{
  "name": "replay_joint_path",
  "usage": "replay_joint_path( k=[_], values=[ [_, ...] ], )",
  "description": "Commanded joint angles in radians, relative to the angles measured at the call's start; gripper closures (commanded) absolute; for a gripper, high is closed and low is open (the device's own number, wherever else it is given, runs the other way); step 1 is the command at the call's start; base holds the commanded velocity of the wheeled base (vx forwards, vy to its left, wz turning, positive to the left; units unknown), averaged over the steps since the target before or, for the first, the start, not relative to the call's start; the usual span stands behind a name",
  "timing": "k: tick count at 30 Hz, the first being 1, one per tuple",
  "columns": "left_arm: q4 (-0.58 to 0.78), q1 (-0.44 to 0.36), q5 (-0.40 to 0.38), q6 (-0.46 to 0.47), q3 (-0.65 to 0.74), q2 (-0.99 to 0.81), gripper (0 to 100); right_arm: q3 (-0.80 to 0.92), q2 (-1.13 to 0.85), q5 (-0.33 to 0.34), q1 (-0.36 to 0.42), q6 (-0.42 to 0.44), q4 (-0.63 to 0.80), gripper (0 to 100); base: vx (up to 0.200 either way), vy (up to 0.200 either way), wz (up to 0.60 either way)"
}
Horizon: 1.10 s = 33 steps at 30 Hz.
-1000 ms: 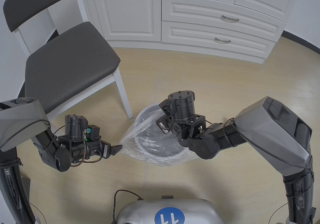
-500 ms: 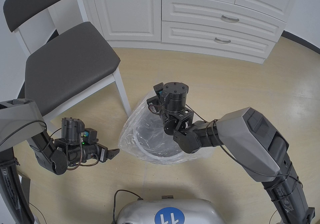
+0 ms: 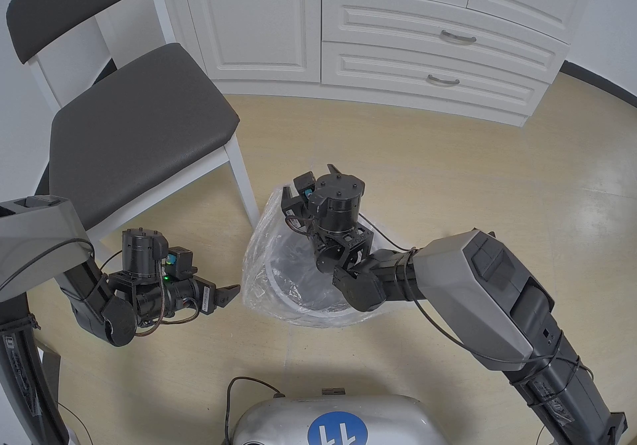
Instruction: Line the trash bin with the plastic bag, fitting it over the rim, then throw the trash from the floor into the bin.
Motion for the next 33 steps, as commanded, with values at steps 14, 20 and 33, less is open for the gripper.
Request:
replay_joint_path(
  k=[14,20,33],
  values=[
    [-0.001,-0.042,-0.006,0.001,0.055,-0.085,0,0.702,-0.580,0.066,0.041,0.007,0.108,0,0.000,0.000,0.00],
    [-0.002,-0.056,-0.005,-0.002,0.063,-0.105,0,0.923,-0.668,0.012,0.022,0.012,0.142,0,0.000,0.000,0.00],
    [-0.002,-0.054,-0.005,0.000,0.061,-0.102,0,0.866,-0.430,0.019,-0.037,0.064,0.194,0,0.000,0.000,0.00]
  ],
)
